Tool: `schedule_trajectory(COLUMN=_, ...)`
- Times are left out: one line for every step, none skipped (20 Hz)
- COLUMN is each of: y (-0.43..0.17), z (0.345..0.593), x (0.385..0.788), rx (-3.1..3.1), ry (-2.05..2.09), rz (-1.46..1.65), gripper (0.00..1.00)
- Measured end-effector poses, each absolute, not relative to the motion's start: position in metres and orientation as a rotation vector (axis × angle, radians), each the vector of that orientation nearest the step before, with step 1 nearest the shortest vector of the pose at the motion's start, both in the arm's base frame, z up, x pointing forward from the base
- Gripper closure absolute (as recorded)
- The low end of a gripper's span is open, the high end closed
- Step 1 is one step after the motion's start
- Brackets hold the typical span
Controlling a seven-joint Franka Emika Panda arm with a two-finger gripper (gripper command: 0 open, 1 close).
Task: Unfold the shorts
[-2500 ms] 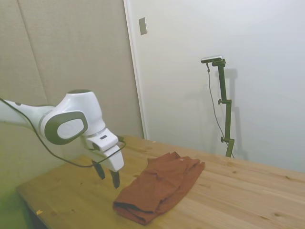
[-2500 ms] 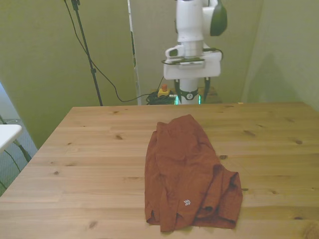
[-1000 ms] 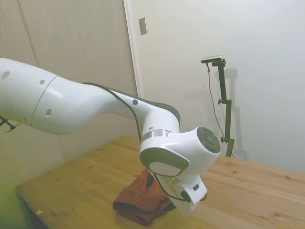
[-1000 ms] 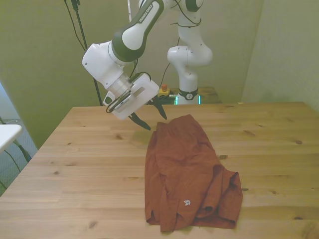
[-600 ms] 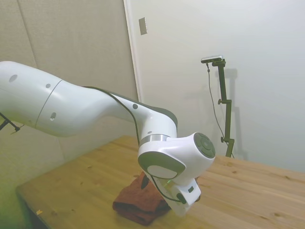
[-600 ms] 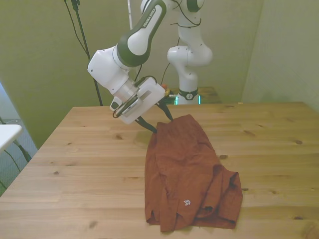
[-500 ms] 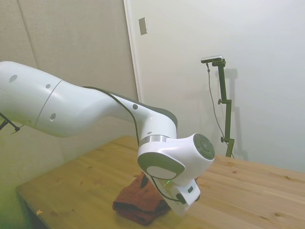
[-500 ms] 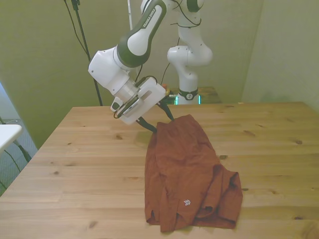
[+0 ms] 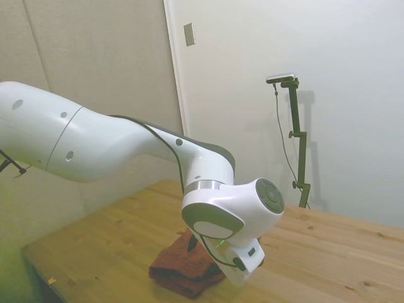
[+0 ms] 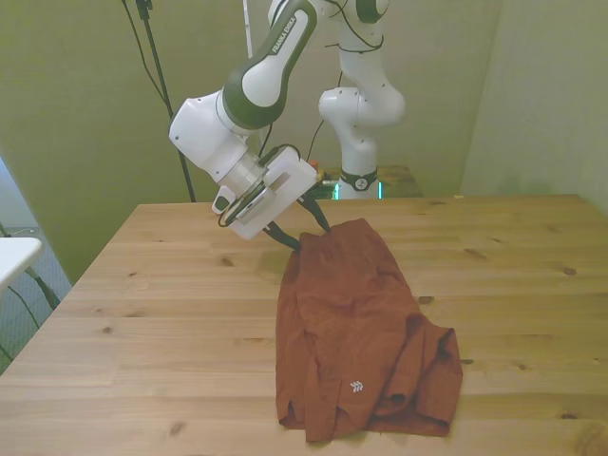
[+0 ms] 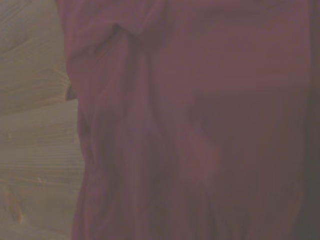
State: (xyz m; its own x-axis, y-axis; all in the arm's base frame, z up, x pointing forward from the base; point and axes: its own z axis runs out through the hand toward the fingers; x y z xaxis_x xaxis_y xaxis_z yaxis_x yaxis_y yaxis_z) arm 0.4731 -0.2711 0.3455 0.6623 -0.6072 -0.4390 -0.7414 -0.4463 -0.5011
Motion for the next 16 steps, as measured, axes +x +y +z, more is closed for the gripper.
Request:
schedule_trajectory(y=-0.2706, z=0.3447, x=0.4728, rx=-2.195, ry=1.037, rz=0.256, gripper=1.00)
schedule_trajectory(y=-0.2703, z=0.3439, x=0.4723, rx=-2.194, ry=1.037, rz=0.259, gripper=1.00)
schedule_trajectory(y=-0.2701, z=0.3432, x=0.4718, rx=-2.193, ry=1.038, rz=0.261, gripper=1.00)
schedule_trajectory(y=-0.2699, z=0.3426, x=0.4715, rx=-2.193, ry=1.038, rz=0.262, gripper=1.00)
schedule_trajectory(y=-0.2698, z=0.3424, x=0.4714, rx=-2.193, ry=1.038, rz=0.263, gripper=1.00)
schedule_trajectory(y=-0.2698, z=0.3424, x=0.4714, rx=-2.193, ry=1.038, rz=0.263, gripper=1.00)
schedule_trajectory(y=-0.2698, z=0.3424, x=0.4714, rx=-2.193, ry=1.038, rz=0.263, gripper=1.00)
schedule_trajectory(y=-0.2698, z=0.3424, x=0.4714, rx=-2.193, ry=1.038, rz=0.263, gripper=1.00)
schedule_trajectory(y=-0.2698, z=0.3424, x=0.4714, rx=-2.193, ry=1.038, rz=0.263, gripper=1.00)
schedule_trajectory(y=-0.2698, z=0.3424, x=0.4714, rx=-2.193, ry=1.038, rz=0.263, gripper=1.00)
schedule_trajectory(y=-0.2698, z=0.3424, x=0.4714, rx=-2.193, ry=1.038, rz=0.263, gripper=1.00)
schedule_trajectory(y=-0.2697, z=0.3424, x=0.4714, rx=-2.193, ry=1.038, rz=0.263, gripper=1.00)
schedule_trajectory(y=-0.2697, z=0.3423, x=0.4714, rx=-2.193, ry=1.038, rz=0.263, gripper=1.00)
schedule_trajectory(y=-0.2697, z=0.3423, x=0.4714, rx=-2.193, ry=1.038, rz=0.263, gripper=1.00)
schedule_trajectory(y=-0.2697, z=0.3423, x=0.4714, rx=-2.193, ry=1.038, rz=0.263, gripper=1.00)
schedule_trajectory(y=-0.2697, z=0.3425, x=0.4714, rx=-2.193, ry=1.038, rz=0.263, gripper=1.00)
